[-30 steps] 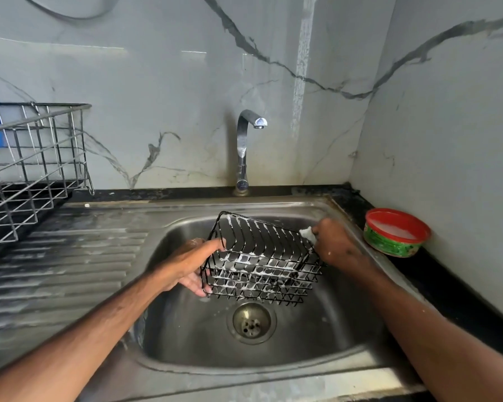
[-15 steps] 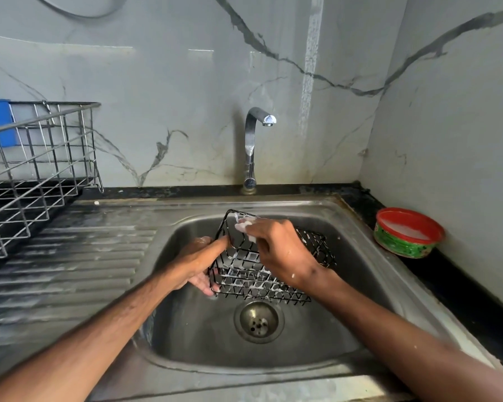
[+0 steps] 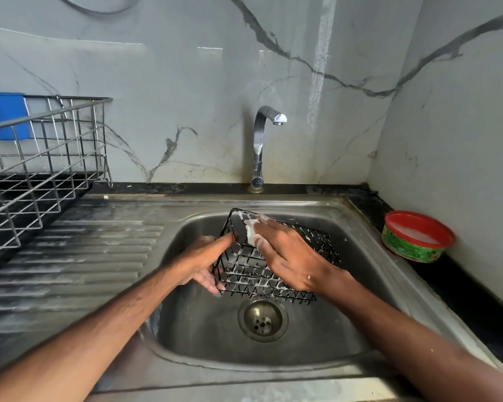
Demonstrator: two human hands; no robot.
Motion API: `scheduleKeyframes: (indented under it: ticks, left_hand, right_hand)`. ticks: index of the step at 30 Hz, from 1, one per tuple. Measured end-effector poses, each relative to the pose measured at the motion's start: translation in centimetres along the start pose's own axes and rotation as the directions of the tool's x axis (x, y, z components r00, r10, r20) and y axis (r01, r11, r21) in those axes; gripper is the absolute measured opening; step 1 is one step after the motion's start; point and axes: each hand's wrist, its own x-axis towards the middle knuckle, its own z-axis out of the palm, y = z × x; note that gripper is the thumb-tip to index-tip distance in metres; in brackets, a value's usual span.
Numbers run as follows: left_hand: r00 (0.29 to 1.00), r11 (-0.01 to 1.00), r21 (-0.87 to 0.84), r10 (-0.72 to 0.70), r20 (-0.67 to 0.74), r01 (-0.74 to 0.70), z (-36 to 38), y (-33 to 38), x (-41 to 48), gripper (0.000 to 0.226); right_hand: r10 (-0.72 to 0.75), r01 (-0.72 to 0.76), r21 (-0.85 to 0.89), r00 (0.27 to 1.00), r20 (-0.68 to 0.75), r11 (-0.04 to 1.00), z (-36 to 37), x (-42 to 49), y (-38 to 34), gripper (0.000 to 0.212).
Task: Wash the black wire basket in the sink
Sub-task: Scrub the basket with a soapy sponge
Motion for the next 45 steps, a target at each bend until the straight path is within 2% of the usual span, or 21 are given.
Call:
scheduleKeyframes:
  ticks: [2, 4, 6, 8, 11, 14, 18, 21, 23, 26, 29, 32, 35, 40, 43, 45]
  left_hand:
    - [1.0, 1.0, -0.004, -0.006, 0.005, 0.006, -0.1, 0.0, -0.1, 0.087]
    - [1.0, 1.0, -0.015, -0.011, 0.007, 0.011, -0.2, -0.1, 0.0, 0.086]
    - [1.0, 1.0, -0.022, -0.022, 0.004, 0.022, -0.2, 0.0, 0.0, 0.083]
    - [1.0, 0.999, -0.031, -0.029, -0.005, 0.028, -0.4, 0.1, -0.1, 0.082]
    - [0.999, 0.999, -0.033, -0.034, -0.01, 0.033, -0.7, 0.0, -0.1, 0.082]
    - [1.0, 1.0, -0.014, -0.026, -0.008, 0.026, -0.8, 0.0, -0.2, 0.082]
    - [1.0, 0.999, 0.045, 0.014, -0.025, -0.013, -0.3, 0.2, 0.0, 0.083]
    - [0.998, 0.994, 0.094, 0.053, -0.02, -0.051, 0.4, 0.4, 0.3, 0.084]
    - [0.998, 0.992, 0.104, 0.067, -0.02, -0.065, 0.8, 0.4, 0.4, 0.086]
    - [0.998, 0.994, 0.093, 0.065, -0.017, -0.063, 0.6, 0.2, 0.2, 0.09]
    - [0.999, 0.998, 0.057, 0.037, -0.022, -0.036, 0.0, 0.1, 0.0, 0.094]
    - [1.0, 0.999, 0.033, 0.021, -0.022, -0.021, -0.3, 0.2, -0.1, 0.088]
    - [1.0, 1.0, 0.018, 0.015, -0.026, -0.014, -0.4, 0.4, -0.4, 0.081]
    - [0.998, 1.0, 0.008, -0.005, -0.063, 0.006, -1.4, -0.2, 0.1, 0.078]
    - [0.997, 0.999, -0.008, -0.042, -0.059, 0.042, -1.9, -0.7, 0.6, 0.079]
    - [0.997, 0.999, -0.014, -0.045, -0.056, 0.045, -1.8, -0.7, 0.6, 0.079]
  right_hand:
    - [0.008, -0.006, -0.047, 0.999, 0.041, 0.999, -0.1, 0.0, 0.1, 0.032]
    - [0.021, -0.019, -0.07, 0.999, 0.027, 0.997, 0.0, 0.2, 0.3, 0.019]
    - [0.023, -0.026, -0.096, 0.999, -0.034, 0.995, 0.4, 0.4, 0.7, 0.03]
    - [0.02, -0.025, -0.173, 0.999, -0.032, 0.985, 0.6, 0.7, 0.7, 0.041]
    - [0.007, -0.015, -0.225, 0.999, -0.035, 0.974, 0.4, 0.7, 0.1, 0.042]
    - [0.07, -0.089, -0.16, 0.99, -0.123, 0.983, -0.9, 0.6, -0.2, 0.041]
    - [0.198, -0.217, -0.033, 0.936, -0.293, 0.976, -1.8, 0.6, 1.2, 0.042]
    - [0.286, -0.273, 0.086, 0.9, -0.328, 0.958, -1.4, 1.0, 1.7, 0.038]
    - [0.225, -0.211, 0.077, 0.924, -0.31, 0.974, -0.9, 1.2, 0.9, 0.038]
    - [0.049, -0.056, -0.016, 0.957, -0.285, 0.998, 0.2, 1.1, -0.3, 0.043]
    - [0.02, -0.038, -0.058, 0.96, -0.281, 0.998, 0.5, 0.8, -0.5, 0.041]
    - [0.119, -0.144, -0.079, 0.957, -0.263, 0.986, 0.4, 0.7, 0.6, 0.037]
    - [0.28, -0.305, -0.113, 0.941, -0.192, 0.946, 0.0, 0.6, 2.9, 0.031]
    - [0.543, -0.565, -0.166, 0.824, -0.163, 0.808, -1.4, -0.7, 7.5, 0.029]
    - [0.587, -0.615, -0.164, 0.787, -0.187, 0.772, -1.5, -1.0, 8.4, 0.033]
    - [0.558, -0.581, -0.175, 0.813, -0.166, 0.795, -1.0, -0.4, 7.0, 0.031]
